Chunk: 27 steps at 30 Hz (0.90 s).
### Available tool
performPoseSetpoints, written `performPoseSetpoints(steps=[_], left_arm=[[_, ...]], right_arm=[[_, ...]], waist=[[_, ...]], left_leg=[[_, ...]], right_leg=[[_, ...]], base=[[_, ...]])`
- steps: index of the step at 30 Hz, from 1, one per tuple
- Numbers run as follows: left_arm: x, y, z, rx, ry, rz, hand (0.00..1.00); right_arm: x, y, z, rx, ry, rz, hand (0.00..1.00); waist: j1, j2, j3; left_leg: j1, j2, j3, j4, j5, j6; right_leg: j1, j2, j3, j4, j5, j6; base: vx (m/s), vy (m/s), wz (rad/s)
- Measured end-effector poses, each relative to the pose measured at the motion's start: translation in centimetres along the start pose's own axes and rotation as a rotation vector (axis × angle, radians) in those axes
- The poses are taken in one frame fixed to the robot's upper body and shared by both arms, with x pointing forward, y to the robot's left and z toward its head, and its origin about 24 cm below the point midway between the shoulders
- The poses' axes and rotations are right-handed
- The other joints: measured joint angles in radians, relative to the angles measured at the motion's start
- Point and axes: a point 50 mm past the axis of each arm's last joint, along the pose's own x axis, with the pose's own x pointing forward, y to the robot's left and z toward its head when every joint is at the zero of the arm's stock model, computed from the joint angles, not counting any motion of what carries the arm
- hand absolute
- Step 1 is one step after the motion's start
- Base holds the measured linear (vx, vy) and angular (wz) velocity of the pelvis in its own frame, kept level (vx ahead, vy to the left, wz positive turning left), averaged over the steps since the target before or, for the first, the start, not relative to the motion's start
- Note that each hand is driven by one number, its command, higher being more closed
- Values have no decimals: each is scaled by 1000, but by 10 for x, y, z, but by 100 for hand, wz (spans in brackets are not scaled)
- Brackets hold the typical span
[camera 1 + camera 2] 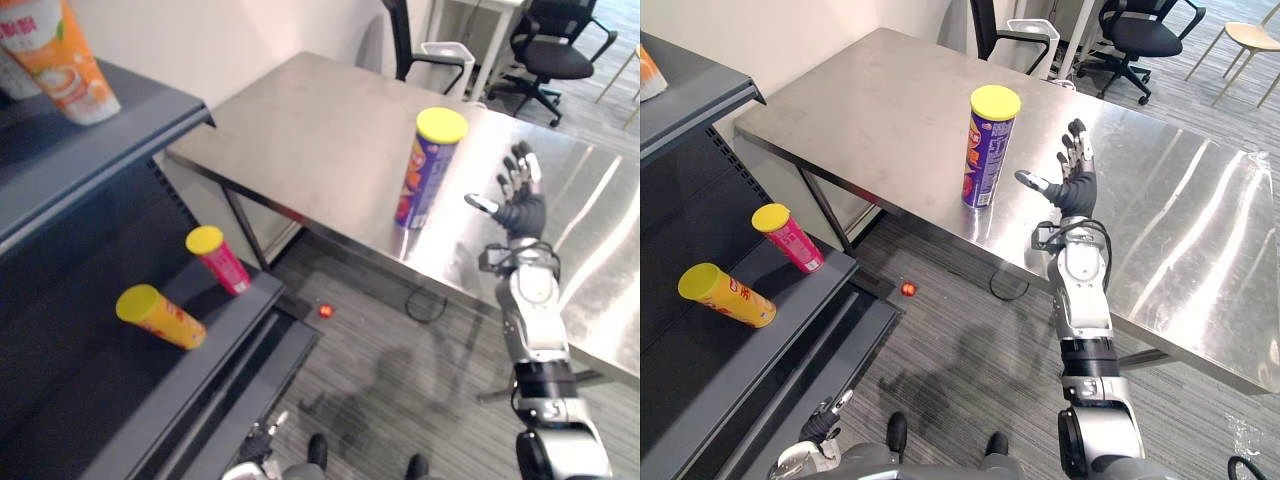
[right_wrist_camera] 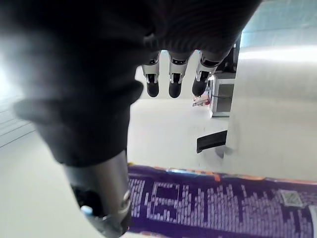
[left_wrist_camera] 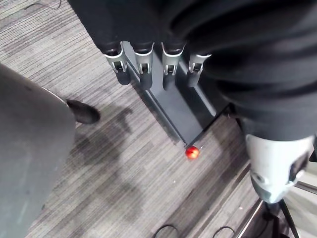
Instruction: Put the gum and the chips on the shelf.
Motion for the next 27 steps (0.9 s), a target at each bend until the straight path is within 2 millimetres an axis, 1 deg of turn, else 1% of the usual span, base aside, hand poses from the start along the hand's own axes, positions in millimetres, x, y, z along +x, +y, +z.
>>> performPoseSetpoints(steps=[3,5,8,13,17,19,22,24,27], left_arm=[[1,-2,2,6,-10,-7,0],[1,-2,3,5,-10,-8,0],[1,-2,3,4,-11,-7,0],[1,-2,3,4,-12,-7,0],[2,-3,8,7,-24,-10,0],[3,-3,9,11,-29,-11,0],[3,-4,10,-2,-32,-12,0],[3,-4,14,-8,-51,-10,0],[3,-5,17,-9,-61,-13,0]], right_arm=[[8,6,4,4,-12,15,0],[13,13,4,4,-8,39,0],[19,18,6,6,-14,50,0],[27,21,6,5,-3,50,0],[37,25,9,5,7,50,0],[40,24,6,1,28,36,0],[40,22,-1,-5,58,20,0],[39,19,-9,-9,99,4,0],[41,19,-13,-12,122,2,0]], waist=[[14,-1,1],[16,-2,2],[17,-2,2],[18,-3,4],[20,-6,27],[24,-6,29],[32,-8,33],[43,-12,50],[45,-11,63]], left_leg=[[-4,0,-5,0,0,0],[-5,0,-6,0,0,0],[-7,0,-9,0,0,0],[-12,1,-15,0,0,0],[-13,1,-18,1,1,0],[-15,0,-22,1,1,0],[-15,-1,-22,1,1,0],[-15,-6,-22,1,1,0],[-17,-9,-22,1,1,0]], right_leg=[[-1,0,-5,0,0,0],[-1,0,-6,0,0,0],[-1,0,-12,-1,0,0],[-1,1,-22,-3,0,0],[0,2,-26,-3,0,0],[1,2,-28,-4,0,0],[0,2,-28,-4,0,0],[0,2,-28,-4,0,0],[-1,-1,-28,-4,0,0]], base=[[0,-9,4],[-1,-5,2],[0,-3,1],[1,-11,3],[0,0,0],[-1,-11,4],[7,-1,1],[0,0,0],[0,0,0]])
